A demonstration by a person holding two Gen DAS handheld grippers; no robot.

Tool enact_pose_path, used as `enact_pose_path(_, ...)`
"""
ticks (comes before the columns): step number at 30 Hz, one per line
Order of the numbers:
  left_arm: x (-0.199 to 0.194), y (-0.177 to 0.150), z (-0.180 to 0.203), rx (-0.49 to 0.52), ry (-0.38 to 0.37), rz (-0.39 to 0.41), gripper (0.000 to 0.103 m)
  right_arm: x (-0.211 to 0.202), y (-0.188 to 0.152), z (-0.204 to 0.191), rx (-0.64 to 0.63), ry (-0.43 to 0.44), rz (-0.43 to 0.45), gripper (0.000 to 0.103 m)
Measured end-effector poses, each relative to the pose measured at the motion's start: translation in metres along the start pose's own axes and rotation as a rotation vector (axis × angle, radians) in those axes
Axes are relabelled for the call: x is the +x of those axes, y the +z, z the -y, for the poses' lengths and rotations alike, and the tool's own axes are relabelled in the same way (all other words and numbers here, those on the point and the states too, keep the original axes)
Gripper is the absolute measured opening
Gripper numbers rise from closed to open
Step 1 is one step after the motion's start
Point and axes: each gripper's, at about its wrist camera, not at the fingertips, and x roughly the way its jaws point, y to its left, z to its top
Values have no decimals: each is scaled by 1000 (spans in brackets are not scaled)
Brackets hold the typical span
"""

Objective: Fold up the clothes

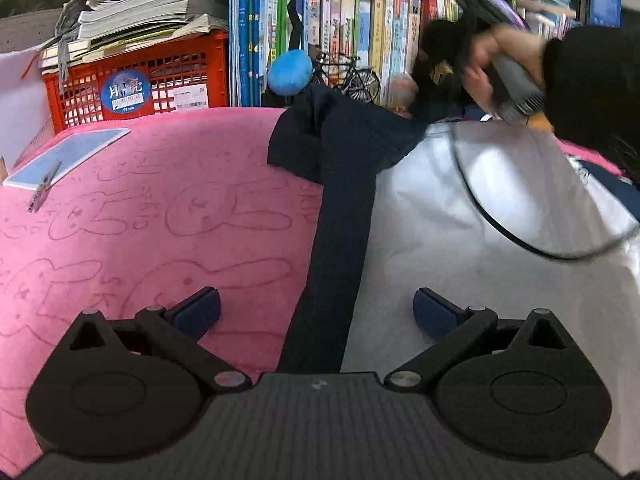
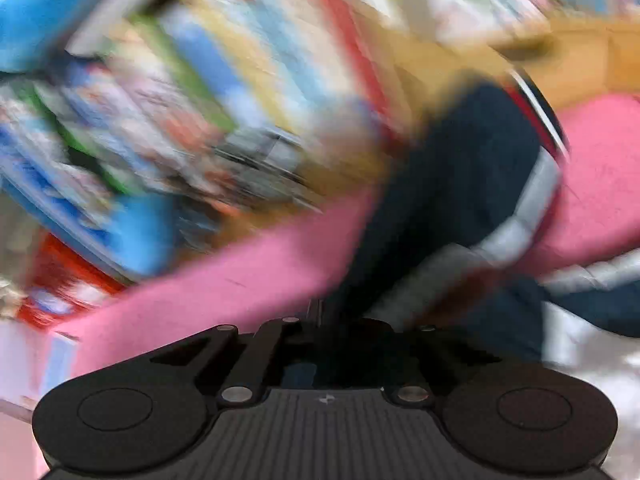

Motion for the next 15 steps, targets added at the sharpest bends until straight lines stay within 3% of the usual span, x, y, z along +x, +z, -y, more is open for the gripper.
enact_pose_path(2, 0, -2, 2, 11, 2, 2, 103, -25, 7, -55, -139, 129, 56, 6)
enact_pose_path(4, 0, -2, 2, 16, -4, 1, 103, -59, 8, -117, -285, 397, 58, 7)
enact_pose_path(6, 0, -3, 2, 14, -11, 0, 103, -94, 0, -169, -467, 518, 102, 21)
enact_pose_path(7, 0, -3, 1, 10, -14, 2, 103, -104, -4, -184, -532, 504, 117, 53)
enact_pose_path(8, -1, -3, 0, 6, -18, 3, 103, -105, -9, -187, -555, 481, 105, 77)
enact_pose_path(10, -1, -3, 0, 6, -18, 3, 103, -106, -18, -190, -597, 423, 81, 80)
enact_pose_path(15, -1, -2, 1, 6, -5, 3, 103, -75, -29, -122, -599, 100, 21, 89)
